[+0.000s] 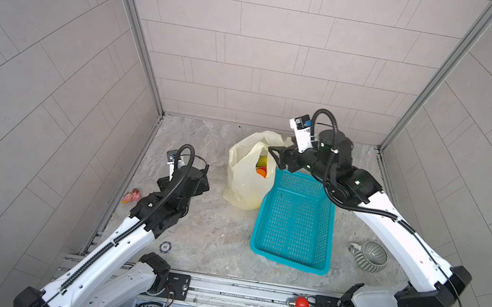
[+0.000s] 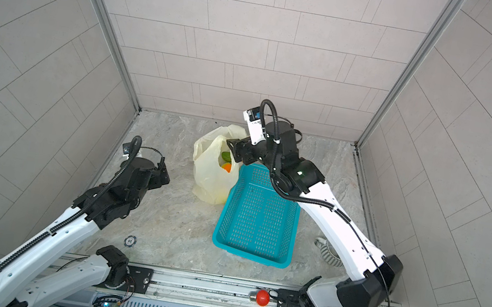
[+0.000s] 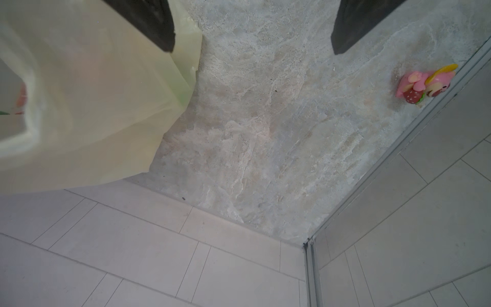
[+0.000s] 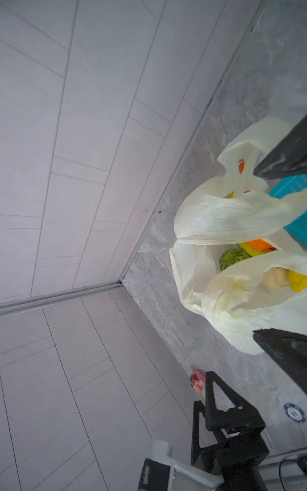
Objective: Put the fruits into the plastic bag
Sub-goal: 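Set the bag down and open the right gripper, withdrawing both arms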
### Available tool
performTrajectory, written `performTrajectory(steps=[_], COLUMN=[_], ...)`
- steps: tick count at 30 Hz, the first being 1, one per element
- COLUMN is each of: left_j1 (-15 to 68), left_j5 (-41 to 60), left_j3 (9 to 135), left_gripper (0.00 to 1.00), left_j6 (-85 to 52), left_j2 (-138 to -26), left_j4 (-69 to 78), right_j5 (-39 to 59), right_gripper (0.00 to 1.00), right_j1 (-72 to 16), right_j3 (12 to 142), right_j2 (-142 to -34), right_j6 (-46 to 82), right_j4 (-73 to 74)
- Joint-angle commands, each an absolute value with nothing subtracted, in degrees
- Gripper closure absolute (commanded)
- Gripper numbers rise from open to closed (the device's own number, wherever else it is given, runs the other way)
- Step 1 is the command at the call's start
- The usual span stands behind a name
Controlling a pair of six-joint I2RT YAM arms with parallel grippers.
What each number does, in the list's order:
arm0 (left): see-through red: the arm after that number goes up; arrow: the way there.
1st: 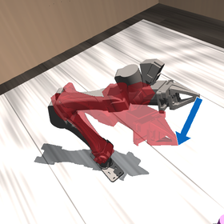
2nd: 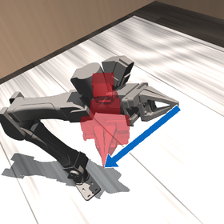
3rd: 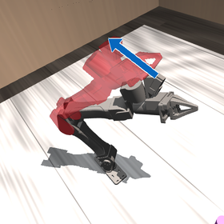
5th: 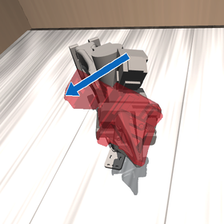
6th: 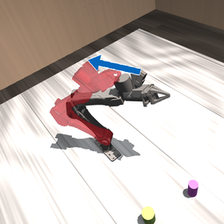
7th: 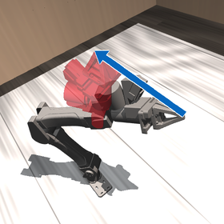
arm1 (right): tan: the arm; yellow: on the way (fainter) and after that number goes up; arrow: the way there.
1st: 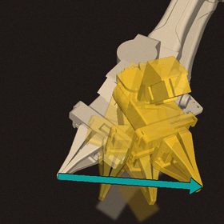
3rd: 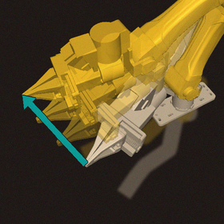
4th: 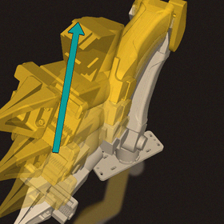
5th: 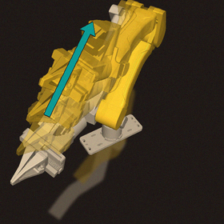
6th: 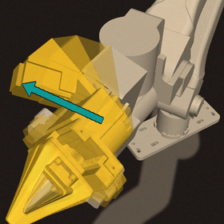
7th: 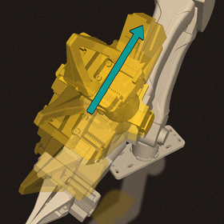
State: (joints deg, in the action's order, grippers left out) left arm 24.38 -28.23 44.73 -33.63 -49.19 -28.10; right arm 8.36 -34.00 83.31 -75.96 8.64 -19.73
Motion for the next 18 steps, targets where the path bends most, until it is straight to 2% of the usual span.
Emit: performTrajectory(steps=[1,4,9,11,15,18], left_j1=[22.54,21.41,17.38,15.65,14.40,12.09], left_j5=[-30.56,-32.98,-39.26,-42.84,-51.79,-53.56], left_j3=[46.54,46.79,45.94,44.39,39.65,37.59], left_gripper=[0.00,0.00,0.00,0.00,0.00,0.00], left_j6=[-32.94,-33.11,-31.65,-28.44,-17.02,-12.84], left_j2=[-51.20,-52.71,-54.81,-56.03,-59.26,-63.15], left_j4=[-28.92,-27.83,-24.26,-21.02,-8.61,-1.83], right_j5=[2.63,-3.85,-25.49,-30.93,-36.98,-39.42], right_gripper=[0.01,0.01,0.01,0.00,0.01,0.01], right_j1=[-31.33,-27.82,-23.72,-22.06,-21.44,-21.19], right_j3=[76.93,71.32,59.81,53.75,39.10,30.89], right_j2=[-71.02,-65.99,-61.52,-61.91,-64.30,-67.73], right_j6=[9.06,10.56,5.86,2.86,-4.26,-4.93], right_j4=[-16.89,-14.05,-6.10,0.52,20.23,30.14])
